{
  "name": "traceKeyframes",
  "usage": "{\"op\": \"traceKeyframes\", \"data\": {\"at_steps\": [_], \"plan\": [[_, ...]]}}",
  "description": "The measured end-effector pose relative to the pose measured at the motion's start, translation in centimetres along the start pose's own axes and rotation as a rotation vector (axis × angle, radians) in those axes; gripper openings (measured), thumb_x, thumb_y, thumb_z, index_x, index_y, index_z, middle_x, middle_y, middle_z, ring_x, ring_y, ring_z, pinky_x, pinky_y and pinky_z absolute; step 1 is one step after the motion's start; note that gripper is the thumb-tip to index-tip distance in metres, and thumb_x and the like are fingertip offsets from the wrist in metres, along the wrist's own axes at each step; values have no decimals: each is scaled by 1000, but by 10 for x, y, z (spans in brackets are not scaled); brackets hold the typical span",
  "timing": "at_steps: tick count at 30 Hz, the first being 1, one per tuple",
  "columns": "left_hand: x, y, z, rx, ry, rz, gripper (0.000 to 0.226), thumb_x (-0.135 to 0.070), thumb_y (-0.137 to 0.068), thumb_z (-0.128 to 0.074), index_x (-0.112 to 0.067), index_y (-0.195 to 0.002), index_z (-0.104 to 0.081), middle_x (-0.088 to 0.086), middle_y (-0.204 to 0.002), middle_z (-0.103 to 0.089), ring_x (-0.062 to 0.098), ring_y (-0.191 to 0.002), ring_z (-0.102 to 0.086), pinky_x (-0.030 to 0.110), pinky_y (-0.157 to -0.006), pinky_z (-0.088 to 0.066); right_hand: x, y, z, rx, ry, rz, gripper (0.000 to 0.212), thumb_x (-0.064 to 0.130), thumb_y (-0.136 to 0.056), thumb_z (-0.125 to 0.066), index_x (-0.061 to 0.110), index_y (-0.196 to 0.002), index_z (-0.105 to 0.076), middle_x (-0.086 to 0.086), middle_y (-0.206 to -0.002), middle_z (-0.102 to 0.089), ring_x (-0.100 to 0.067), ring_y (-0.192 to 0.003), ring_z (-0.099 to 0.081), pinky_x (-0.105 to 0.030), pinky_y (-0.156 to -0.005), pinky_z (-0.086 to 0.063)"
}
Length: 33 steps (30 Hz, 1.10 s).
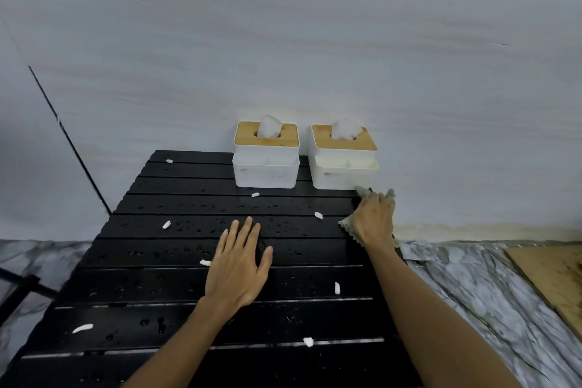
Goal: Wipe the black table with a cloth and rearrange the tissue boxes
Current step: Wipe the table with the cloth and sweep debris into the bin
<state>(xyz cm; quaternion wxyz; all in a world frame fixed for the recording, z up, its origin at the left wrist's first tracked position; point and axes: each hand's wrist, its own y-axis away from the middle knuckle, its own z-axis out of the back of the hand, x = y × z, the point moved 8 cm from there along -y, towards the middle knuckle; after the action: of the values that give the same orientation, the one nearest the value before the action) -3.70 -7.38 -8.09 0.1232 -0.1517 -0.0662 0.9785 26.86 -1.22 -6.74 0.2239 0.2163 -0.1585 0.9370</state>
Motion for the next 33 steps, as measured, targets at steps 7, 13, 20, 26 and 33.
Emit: {"op": "traceKeyframes", "data": {"at_steps": [7, 13, 20, 26, 33], "plan": [[1, -1, -1, -6, 4, -10, 80, -63, -91, -3, -20, -155, -20, -1, -164, -9, 17, -152, 3, 32, -121, 7, 63, 9, -37, 101, 305, 119, 42, 10, -92, -42, -8, -128, -53, -28, -136, -56, -45, -136, -40, -54, -122, -16], [5, -6, -1, 7, 26, -24, 81, -64, -89, -1, -21, -155, -22, -3, -165, -10, 16, -152, 1, 32, -122, 4, 93, 55, -42, 330, -87, 505, 45, 31, -109, -30, 10, -144, -49, -8, -160, -36, -24, -149, -27, -41, -122, -27], [15, -9, 3, 13, 35, -42, 81, -64, -89, -1, -23, -154, -24, -4, -164, -12, 16, -152, 1, 32, -122, 5, 35, 60, -18, 186, -45, 430, 64, 51, -104, -21, 11, -146, -46, -9, -161, -35, -23, -153, -20, -47, -124, -24], [19, -10, 1, 9, 30, -50, 78, -64, -90, -3, -24, -154, -25, -6, -164, -13, 16, -152, 1, 32, -122, 4, 50, 47, -42, 269, 110, 236, 71, 65, -101, -8, 28, -161, -17, -10, -169, -11, -43, -154, 2, -56, -124, -1], [20, -10, -1, 5, 26, -53, 75, -63, -92, -3, -25, -155, -23, -6, -164, -12, 16, -152, 2, 32, -122, 5, 108, 68, -62, 424, 14, 524, 61, 51, -108, -14, 19, -159, -26, -5, -167, -22, -22, -157, 4, -53, -127, -4]]}}
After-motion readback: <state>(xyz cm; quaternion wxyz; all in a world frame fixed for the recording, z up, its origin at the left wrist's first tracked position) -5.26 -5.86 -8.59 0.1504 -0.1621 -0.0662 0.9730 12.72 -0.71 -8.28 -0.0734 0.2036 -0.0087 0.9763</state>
